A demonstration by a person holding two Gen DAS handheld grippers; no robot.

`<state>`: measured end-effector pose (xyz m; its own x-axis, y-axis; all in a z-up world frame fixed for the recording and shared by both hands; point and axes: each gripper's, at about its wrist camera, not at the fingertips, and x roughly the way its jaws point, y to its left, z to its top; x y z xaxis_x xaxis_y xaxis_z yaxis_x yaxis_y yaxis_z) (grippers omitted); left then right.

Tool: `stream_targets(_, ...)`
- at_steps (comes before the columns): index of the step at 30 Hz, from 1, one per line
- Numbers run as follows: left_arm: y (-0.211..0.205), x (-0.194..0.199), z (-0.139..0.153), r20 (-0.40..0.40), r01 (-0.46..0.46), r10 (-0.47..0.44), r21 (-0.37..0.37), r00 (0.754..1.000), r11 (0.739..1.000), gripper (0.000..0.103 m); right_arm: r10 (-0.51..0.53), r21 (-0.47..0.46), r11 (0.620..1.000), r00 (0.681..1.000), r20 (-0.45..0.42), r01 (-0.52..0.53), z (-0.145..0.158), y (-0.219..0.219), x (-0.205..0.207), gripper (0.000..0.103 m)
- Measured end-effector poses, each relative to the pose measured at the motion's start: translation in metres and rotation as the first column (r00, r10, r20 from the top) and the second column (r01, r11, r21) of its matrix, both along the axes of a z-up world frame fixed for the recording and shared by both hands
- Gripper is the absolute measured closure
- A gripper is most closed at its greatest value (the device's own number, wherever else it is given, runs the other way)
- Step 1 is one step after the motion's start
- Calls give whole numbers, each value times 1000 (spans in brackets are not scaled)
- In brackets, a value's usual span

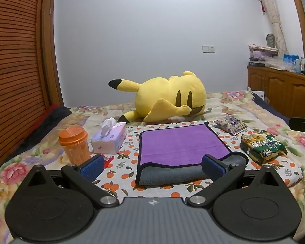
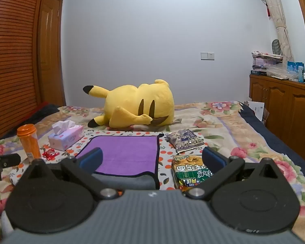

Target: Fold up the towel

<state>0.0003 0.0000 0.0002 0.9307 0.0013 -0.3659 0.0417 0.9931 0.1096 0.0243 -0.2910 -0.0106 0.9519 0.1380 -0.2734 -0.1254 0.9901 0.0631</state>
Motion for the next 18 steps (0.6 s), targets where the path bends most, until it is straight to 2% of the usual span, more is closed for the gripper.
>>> stream_targets(18,3,-2,1,22,-4,4,-6,1000,1000,0,0,-1,1000,1000,3,0,0,0,0,0)
